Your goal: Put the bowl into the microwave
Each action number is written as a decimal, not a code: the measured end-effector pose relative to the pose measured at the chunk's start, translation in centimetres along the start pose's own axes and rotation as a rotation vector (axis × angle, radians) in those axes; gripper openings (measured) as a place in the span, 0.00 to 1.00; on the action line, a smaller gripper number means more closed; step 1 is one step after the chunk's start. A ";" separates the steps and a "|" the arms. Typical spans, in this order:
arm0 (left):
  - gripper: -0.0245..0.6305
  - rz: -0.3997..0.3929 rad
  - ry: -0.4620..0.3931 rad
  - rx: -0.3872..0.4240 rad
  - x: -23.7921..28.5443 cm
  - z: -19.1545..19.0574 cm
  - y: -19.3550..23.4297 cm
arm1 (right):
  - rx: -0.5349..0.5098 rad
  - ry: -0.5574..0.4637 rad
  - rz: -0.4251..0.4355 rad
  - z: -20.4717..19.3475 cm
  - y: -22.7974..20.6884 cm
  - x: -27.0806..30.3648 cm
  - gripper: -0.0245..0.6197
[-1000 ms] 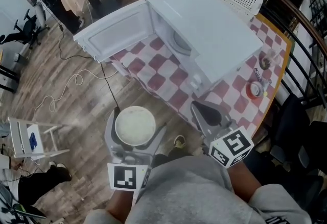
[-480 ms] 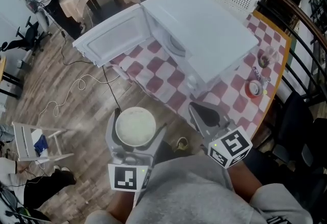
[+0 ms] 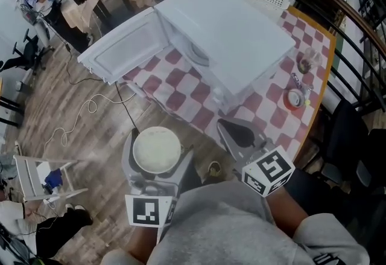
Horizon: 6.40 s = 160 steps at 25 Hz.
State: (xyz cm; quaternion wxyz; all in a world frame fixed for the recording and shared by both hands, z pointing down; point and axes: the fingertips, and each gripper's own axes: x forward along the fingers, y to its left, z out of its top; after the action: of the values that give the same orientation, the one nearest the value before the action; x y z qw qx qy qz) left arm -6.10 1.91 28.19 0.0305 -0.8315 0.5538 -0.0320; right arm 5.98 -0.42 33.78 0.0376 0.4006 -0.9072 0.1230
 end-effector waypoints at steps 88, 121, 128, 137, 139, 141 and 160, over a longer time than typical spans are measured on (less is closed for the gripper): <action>0.86 -0.696 0.204 0.084 37.8 -19.1 3.6 | 0.223 0.135 -0.546 -3.2 -7.0 20.5 0.03; 0.86 -0.661 0.267 0.182 39.6 -22.6 1.9 | 0.251 0.127 -0.567 -3.9 -6.8 19.5 0.03; 0.85 -0.647 0.329 0.164 39.4 -23.6 2.0 | 0.251 0.125 -0.564 -3.8 -6.6 19.4 0.03; 0.85 -0.614 0.350 0.152 40.2 -23.8 1.9 | 0.261 0.120 -0.577 -4.4 -6.2 18.8 0.03; 0.85 -0.620 0.357 0.147 40.1 -24.0 2.0 | 0.259 0.117 -0.573 -4.3 -6.1 18.9 0.03; 0.85 -0.623 0.358 0.156 40.0 -24.1 1.9 | 0.256 0.114 -0.570 -4.2 -6.1 18.9 0.03; 0.87 -0.640 0.281 0.154 37.4 -21.6 3.1 | 0.205 0.089 -0.531 -2.9 -6.1 17.5 0.03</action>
State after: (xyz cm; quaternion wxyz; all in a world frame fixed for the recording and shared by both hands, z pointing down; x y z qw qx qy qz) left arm 3.61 -34.15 50.13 0.0051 -0.9455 0.2601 -0.1956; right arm -1.47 -16.21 40.68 0.0674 0.6199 -0.7509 0.2176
